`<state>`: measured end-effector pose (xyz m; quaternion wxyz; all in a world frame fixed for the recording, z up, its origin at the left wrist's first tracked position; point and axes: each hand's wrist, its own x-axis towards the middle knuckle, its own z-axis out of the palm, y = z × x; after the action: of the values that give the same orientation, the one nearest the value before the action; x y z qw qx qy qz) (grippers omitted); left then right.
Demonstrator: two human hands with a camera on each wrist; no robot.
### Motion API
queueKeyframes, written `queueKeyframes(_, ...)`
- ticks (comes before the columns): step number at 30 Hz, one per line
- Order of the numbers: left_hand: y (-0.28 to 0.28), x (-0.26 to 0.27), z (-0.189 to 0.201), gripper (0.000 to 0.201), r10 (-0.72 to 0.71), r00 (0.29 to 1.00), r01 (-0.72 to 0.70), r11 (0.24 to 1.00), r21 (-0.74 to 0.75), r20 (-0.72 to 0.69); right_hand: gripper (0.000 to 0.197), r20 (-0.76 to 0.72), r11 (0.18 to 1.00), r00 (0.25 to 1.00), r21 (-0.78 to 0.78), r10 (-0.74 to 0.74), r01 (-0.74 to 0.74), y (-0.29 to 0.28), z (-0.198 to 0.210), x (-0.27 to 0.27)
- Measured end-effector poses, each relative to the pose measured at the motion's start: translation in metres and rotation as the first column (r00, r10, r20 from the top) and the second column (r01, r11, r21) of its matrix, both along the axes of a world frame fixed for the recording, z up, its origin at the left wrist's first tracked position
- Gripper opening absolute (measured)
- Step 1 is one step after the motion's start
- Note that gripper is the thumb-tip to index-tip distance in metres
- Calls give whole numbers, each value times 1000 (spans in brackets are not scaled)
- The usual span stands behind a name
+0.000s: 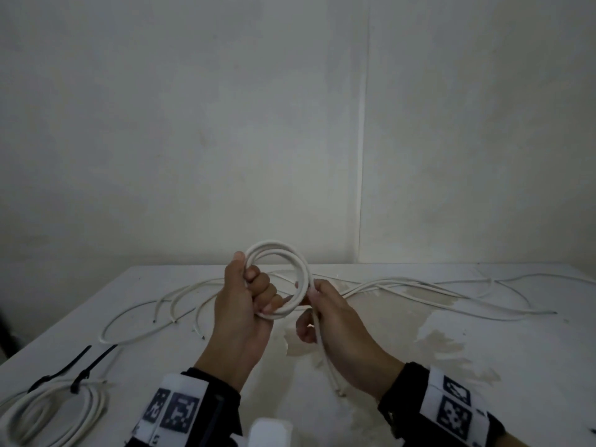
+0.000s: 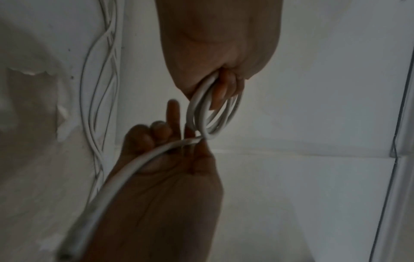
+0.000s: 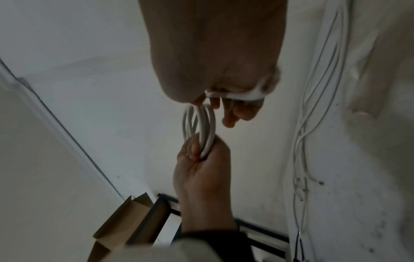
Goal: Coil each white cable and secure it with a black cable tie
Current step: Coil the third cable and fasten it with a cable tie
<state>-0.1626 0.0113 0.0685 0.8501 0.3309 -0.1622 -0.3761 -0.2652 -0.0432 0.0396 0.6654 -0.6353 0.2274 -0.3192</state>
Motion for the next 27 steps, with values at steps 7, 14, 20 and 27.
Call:
queueKeyframes(7,-5,-18,-4,40,18,999,-17,999,-35,50,19,222,992,969,81,-111,95,6,4,10)
queueKeyframes(14,-1,-30,-13,42,35,978,-44,998,38,204,25,154,958,956,-106,-248,265,-5,-1,5)
queueKeyframes(20,-2,-25,-5,41,62,995,-61,998,-15,74,29,238,991,962,17,-132,131,-1,-1,-3)
queueKeyframes(27,-5,-27,-7,41,76,992,-75,997,-18,97,36,249,989,967,143,-59,23,-6,0,-4)
